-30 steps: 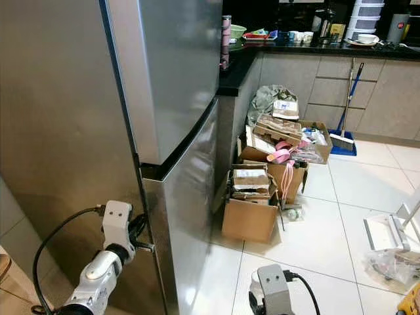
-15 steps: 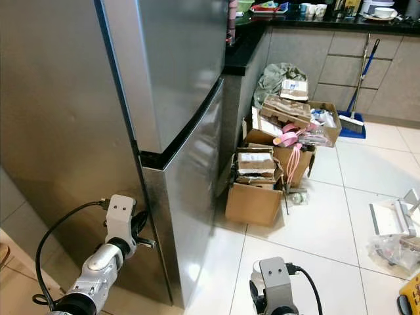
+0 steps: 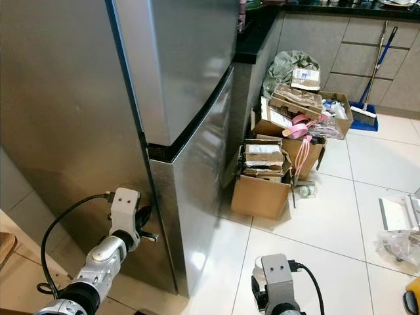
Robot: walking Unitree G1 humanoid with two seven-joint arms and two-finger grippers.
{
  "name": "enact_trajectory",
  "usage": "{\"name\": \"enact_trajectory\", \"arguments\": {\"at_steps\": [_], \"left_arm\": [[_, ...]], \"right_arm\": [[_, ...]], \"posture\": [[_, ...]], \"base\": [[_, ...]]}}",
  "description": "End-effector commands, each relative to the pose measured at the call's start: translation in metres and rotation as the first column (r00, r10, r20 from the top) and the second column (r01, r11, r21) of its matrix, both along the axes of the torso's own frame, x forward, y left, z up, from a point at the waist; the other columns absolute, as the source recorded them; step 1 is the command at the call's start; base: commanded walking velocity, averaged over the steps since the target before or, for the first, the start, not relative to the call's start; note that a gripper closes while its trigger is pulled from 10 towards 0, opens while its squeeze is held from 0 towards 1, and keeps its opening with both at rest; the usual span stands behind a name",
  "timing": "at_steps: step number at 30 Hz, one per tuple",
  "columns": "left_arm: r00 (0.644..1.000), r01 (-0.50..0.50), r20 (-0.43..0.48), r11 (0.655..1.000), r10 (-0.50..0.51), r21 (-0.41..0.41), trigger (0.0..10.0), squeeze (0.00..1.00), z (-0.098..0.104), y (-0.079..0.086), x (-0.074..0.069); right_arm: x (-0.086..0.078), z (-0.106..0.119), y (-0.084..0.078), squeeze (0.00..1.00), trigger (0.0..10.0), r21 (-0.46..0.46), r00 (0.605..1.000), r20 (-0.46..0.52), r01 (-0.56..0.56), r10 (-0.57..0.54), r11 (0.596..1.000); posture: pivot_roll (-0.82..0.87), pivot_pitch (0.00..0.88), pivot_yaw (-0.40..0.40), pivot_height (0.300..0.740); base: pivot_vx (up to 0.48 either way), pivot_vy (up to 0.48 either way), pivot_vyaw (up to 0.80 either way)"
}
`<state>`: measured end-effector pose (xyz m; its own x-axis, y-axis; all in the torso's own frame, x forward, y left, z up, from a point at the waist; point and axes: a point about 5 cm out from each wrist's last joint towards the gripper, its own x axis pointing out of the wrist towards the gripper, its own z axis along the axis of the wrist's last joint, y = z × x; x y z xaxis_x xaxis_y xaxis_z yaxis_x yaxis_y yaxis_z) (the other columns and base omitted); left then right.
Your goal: Restocking fridge
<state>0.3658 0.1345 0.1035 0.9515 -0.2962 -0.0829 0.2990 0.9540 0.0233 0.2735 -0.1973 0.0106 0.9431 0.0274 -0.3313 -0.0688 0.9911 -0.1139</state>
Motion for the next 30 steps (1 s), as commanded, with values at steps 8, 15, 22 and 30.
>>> {"name": "enact_trajectory", "arguments": {"at_steps": [8, 15, 22, 30], "left_arm": [[0.990, 0.142, 0.019, 0.989, -0.141, -0.041, 10.0, 0.00, 0.008, -0.035, 0.001], [0.983, 0.184, 0.029, 0.981, -0.182, -0.057, 10.0, 0.00, 0.013, -0.049, 0.002], [0.983, 0.183, 0.023, 0.982, -0.183, -0.053, 10.0, 0.00, 0.017, -0.052, 0.005], [0.980, 0.198, 0.025, 0.977, -0.197, -0.082, 10.0, 1.00, 0.020, -0.054, 0.006]], "right_arm": [[0.002, 0.005, -0.003, 0.00, 10.0, 0.015, 0.999, 0.018, 0.031, -0.032, 0.999], [0.004, 0.007, -0.005, 0.00, 10.0, 0.017, 0.999, 0.022, 0.047, -0.047, 0.999], [0.004, 0.008, -0.007, 0.00, 10.0, 0.017, 0.998, 0.026, 0.056, -0.057, 0.998], [0.004, 0.008, -0.007, 0.00, 10.0, 0.018, 0.998, 0.027, 0.063, -0.064, 0.998]], "posture": [[-0.06, 0.245, 0.026, 0.740], [-0.07, 0.244, 0.035, 0.740], [-0.07, 0.243, 0.041, 0.740], [-0.07, 0.239, 0.047, 0.740]], "base": [[0.000, 0.000, 0.00], [0.000, 0.000, 0.00], [0.000, 0.000, 0.00], [0.000, 0.000, 0.00]]}}
